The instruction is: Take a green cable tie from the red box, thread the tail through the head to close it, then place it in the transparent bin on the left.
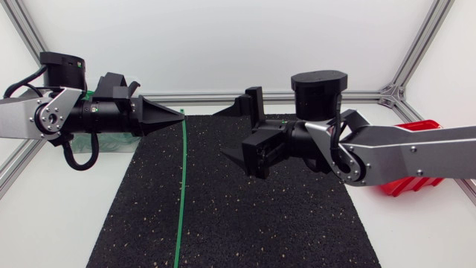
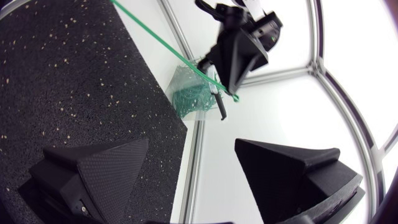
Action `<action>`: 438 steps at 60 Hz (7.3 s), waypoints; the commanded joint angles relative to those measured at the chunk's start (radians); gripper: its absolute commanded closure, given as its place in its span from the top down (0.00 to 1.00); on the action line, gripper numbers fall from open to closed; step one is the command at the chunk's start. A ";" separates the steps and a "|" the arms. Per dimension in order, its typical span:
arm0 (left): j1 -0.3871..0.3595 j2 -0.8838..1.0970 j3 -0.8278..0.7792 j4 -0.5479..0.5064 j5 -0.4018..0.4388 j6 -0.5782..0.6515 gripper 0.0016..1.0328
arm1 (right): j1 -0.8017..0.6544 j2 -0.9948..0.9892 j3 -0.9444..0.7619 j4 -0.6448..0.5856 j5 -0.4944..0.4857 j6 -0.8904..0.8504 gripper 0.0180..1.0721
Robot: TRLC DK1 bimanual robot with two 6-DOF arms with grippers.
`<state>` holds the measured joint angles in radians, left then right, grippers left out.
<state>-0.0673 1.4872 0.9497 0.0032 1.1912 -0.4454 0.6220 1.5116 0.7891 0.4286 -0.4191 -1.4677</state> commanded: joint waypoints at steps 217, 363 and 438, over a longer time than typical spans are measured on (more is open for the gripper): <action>-0.273 -0.381 -0.296 0.196 -0.217 0.117 0.04 | 0.085 -0.298 0.137 -0.824 -1.026 1.543 0.05; -0.520 -0.760 -0.447 0.322 -0.616 -0.085 0.04 | -0.021 -0.217 0.228 -0.597 -0.790 2.552 0.05; -0.695 -0.863 -0.474 0.138 -0.871 0.551 0.04 | -0.136 -0.139 0.315 -0.593 -0.843 2.371 0.84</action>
<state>-0.7753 0.6327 0.5014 0.1459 0.3302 0.0135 0.5037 1.3323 1.0668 -0.1646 -1.2598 0.9627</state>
